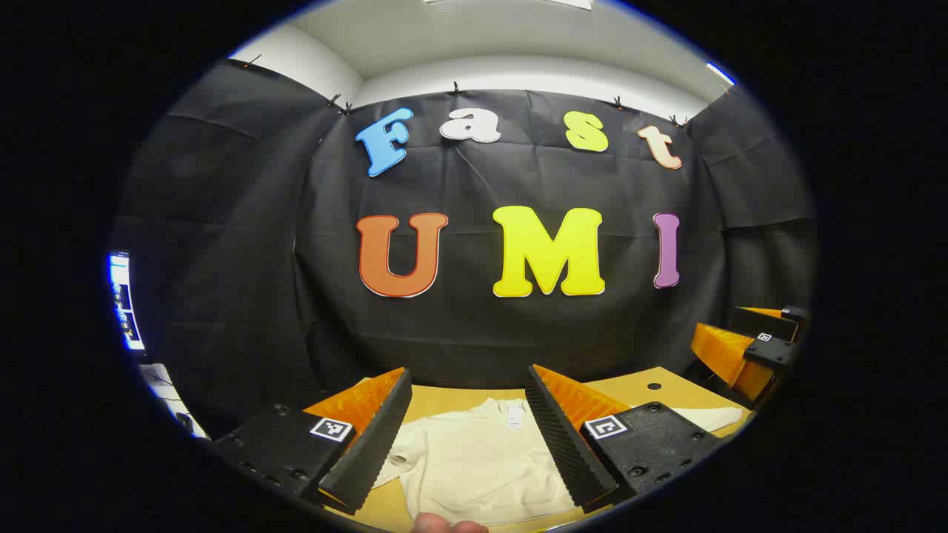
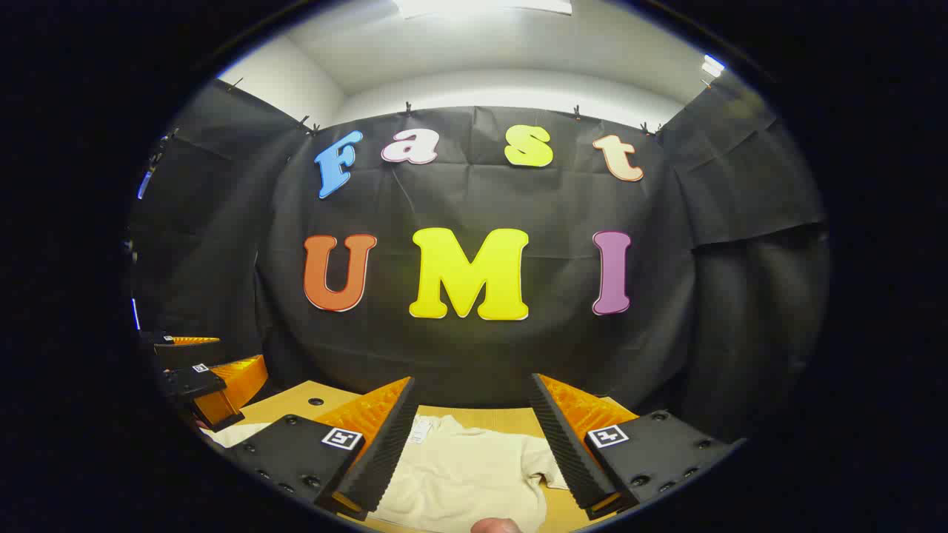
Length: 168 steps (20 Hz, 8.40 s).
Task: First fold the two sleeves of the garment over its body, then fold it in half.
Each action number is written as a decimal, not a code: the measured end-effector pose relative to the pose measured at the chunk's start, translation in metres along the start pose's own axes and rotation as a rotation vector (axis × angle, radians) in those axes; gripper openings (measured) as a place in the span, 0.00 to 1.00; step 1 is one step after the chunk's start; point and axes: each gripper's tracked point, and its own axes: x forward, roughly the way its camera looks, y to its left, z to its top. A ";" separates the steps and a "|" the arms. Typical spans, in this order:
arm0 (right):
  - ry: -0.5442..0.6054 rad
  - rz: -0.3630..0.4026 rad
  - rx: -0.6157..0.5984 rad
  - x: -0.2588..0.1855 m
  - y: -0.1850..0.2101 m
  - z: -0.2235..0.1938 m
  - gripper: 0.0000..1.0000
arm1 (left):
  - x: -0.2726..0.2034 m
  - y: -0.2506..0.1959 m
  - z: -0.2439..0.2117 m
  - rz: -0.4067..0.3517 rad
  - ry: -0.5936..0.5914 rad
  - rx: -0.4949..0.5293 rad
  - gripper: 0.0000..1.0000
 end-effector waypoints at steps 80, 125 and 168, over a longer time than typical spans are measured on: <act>0.885 -0.280 0.090 -0.021 -0.438 -0.369 0.26 | 0.041 -0.152 -0.079 -0.128 0.250 0.102 0.98; 0.655 0.450 -0.161 0.246 0.068 -0.144 0.01 | -0.043 0.109 -0.067 0.369 0.164 0.051 0.98; 0.495 0.706 -0.111 0.082 0.218 -0.143 0.79 | -0.098 0.220 -0.166 0.348 0.329 0.054 0.98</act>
